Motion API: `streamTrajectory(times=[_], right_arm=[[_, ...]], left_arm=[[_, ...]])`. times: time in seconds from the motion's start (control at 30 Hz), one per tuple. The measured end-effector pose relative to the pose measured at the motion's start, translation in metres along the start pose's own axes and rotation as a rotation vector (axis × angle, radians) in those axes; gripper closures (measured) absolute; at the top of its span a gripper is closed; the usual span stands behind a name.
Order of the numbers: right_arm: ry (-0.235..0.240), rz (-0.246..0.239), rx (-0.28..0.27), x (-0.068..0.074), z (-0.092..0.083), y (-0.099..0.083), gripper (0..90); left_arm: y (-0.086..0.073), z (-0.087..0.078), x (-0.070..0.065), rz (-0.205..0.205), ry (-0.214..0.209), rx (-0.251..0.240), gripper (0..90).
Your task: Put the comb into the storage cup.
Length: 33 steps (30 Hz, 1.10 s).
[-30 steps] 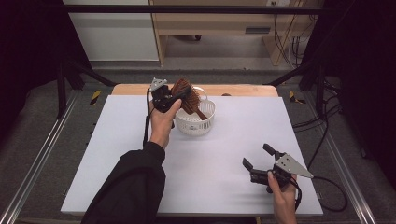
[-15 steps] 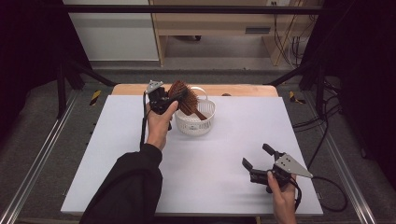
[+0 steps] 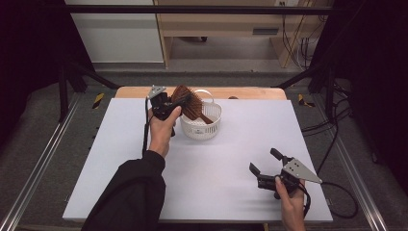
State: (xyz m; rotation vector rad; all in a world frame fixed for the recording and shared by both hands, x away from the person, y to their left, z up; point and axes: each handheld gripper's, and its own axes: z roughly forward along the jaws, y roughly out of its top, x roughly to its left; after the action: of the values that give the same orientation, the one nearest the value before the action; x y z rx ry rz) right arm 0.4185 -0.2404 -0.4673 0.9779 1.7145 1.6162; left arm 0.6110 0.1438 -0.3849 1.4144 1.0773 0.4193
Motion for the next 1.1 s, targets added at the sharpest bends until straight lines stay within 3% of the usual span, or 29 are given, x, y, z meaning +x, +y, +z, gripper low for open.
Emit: streamTrajectory(times=[1.1], right_arm=[[0.007, 0.001, 0.006, 0.001, 0.002, -0.001, 2.9]], left_arm=[[-0.006, -0.008, 0.014, -0.021, 0.012, 0.000, 42.9]])
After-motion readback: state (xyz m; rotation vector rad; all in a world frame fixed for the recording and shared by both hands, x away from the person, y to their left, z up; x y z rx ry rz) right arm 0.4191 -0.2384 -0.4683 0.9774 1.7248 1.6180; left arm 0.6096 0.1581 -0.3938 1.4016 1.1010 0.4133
